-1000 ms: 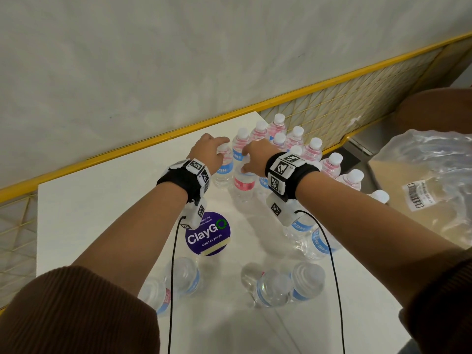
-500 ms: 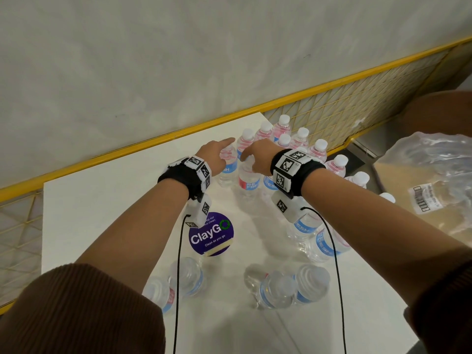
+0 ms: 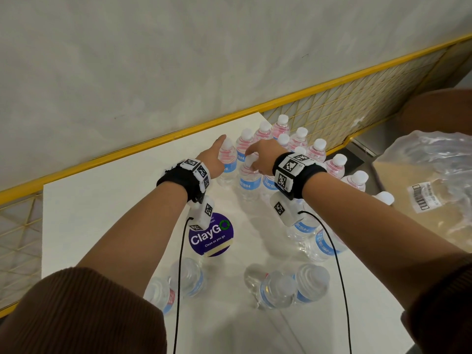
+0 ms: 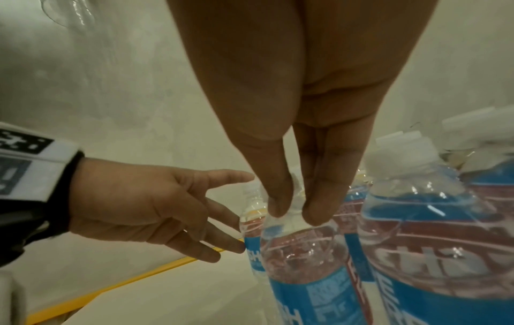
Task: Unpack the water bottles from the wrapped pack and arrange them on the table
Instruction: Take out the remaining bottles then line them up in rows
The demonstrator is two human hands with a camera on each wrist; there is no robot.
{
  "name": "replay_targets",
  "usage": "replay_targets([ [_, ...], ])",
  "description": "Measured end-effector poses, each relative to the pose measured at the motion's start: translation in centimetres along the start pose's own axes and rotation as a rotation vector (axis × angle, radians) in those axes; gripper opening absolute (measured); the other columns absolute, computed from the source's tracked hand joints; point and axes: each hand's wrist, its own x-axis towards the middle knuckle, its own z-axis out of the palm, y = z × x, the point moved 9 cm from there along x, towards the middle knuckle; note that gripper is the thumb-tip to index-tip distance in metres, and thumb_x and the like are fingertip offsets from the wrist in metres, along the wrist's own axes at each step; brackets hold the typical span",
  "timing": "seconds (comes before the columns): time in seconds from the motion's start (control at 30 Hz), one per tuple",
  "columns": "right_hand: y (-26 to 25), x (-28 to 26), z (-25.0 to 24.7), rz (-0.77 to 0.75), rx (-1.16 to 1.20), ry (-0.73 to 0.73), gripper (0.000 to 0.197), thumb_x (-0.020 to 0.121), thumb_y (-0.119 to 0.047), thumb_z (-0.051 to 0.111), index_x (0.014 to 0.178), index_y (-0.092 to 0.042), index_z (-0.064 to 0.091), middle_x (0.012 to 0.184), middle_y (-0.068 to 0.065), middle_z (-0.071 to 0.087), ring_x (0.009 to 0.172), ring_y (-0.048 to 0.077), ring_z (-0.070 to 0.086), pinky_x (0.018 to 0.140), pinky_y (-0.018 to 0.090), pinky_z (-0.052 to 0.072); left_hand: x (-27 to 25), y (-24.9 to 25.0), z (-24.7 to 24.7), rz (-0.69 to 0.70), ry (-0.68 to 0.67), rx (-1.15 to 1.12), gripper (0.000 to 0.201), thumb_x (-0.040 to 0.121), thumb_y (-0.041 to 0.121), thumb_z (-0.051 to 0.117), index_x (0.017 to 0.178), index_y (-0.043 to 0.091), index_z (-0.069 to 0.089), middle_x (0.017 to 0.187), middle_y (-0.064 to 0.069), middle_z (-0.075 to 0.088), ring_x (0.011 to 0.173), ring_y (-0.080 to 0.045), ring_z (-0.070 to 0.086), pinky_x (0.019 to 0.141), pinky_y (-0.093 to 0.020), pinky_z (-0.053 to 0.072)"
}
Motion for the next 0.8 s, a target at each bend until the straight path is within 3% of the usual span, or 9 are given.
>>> replay_targets([
  [0.13,0.1,-0.1,0.0,0.021,-0.009,0.023,0.029,0.086,-0.013,0.060,0.114,-0.010,0.063,0.108,0.010,0.065,0.103,0.029,0.060,0.076,0.030,0.042,0.1,0.4,0.2,0.010,-0.006,-0.016,0.078,0.093,0.014,0.050,0.150,0.038,0.002,0.140,-0.012,0.050,0.117,-0.033,0.057,0.098,-0.043,0.048],
  [0.2,0.4,0.3,0.2,0.060,-0.027,0.018,0.007,0.086,-0.014,0.057,0.087,-0.013,0.063,0.083,0.002,0.059,0.090,0.029,0.058,0.072,0.029,0.039,0.1,0.5,0.3,0.016,-0.011,-0.020,0.078,0.093,0.016,0.050,0.150,0.038,0.002,0.141,-0.012,0.049,0.118,-0.033,0.056,0.098,-0.044,0.048],
  [0.3,0.3,0.9,0.5,0.095,-0.035,0.019,0.038,0.087,-0.016,0.053,0.058,-0.025,0.031,0.065,-0.003,0.039,0.079,0.023,0.045,0.071,0.028,0.032,0.1,0.4,0.3,0.018,-0.006,-0.019,0.078,0.093,0.014,0.049,0.150,0.038,0.001,0.142,-0.012,0.048,0.121,-0.033,0.053,0.099,-0.043,0.047],
  [0.37,0.3,1.2,0.6,0.104,-0.016,0.029,0.034,0.088,-0.016,0.053,0.060,-0.024,0.035,0.075,0.002,0.045,0.080,0.022,0.043,0.072,0.027,0.031,0.1,0.3,0.2,0.018,0.001,-0.018,0.077,0.094,0.015,0.049,0.150,0.039,0.002,0.143,-0.011,0.046,0.124,-0.032,0.051,0.098,-0.041,0.046],
  [0.43,0.1,1.4,0.8,0.103,0.004,0.026,0.011,0.088,-0.015,0.054,0.078,-0.016,0.055,0.085,0.004,0.047,0.081,0.022,0.043,0.067,0.026,0.032,0.0,0.2,0.2,0.019,0.003,-0.017,0.076,0.094,0.015,0.049,0.150,0.038,0.003,0.145,-0.010,0.045,0.125,-0.032,0.051,0.097,-0.040,0.045],
  [0.53,0.2,2.0,1.0,0.104,0.026,0.059,0.022,0.087,-0.015,0.053,0.068,-0.020,0.044,0.086,0.005,0.046,0.080,0.022,0.042,0.052,0.022,0.025,-0.1,0.5,0.2,0.039,0.000,-0.010,0.074,0.094,0.013,0.049,0.150,0.037,0.007,0.148,-0.006,0.041,0.125,-0.030,0.051,0.098,-0.037,0.044],
  [0.67,-0.2,2.0,1.1,0.124,0.063,0.056,0.015,0.087,-0.015,0.052,0.075,-0.023,0.051,0.089,0.010,0.051,0.084,0.027,0.050,0.070,0.027,0.031,-0.2,1.1,0.1,0.074,-0.012,0.003,0.072,0.094,0.009,0.049,0.151,0.032,0.012,0.154,-0.003,0.032,0.133,-0.028,0.043,0.104,-0.035,0.040],
  [0.73,-0.2,2.0,1.1,0.142,0.038,0.046,0.024,0.087,-0.015,0.051,0.068,-0.025,0.041,0.096,0.014,0.058,0.088,0.030,0.054,0.072,0.028,0.032,-0.4,1.2,0.1,0.078,-0.016,0.009,0.072,0.093,0.009,0.049,0.151,0.033,0.013,0.153,-0.003,0.033,0.132,-0.029,0.044,0.103,-0.036,0.042],
  [0.8,-0.4,1.8,0.9,0.136,0.057,0.050,0.010,0.087,-0.016,0.050,0.080,-0.024,0.051,0.107,0.016,0.061,0.089,0.029,0.053,0.073,0.028,0.032,-0.6,1.4,0.1,0.081,-0.020,0.021,0.072,0.093,0.009,0.048,0.151,0.034,0.012,0.153,-0.004,0.033,0.130,-0.030,0.046,0.102,-0.036,0.043],
])
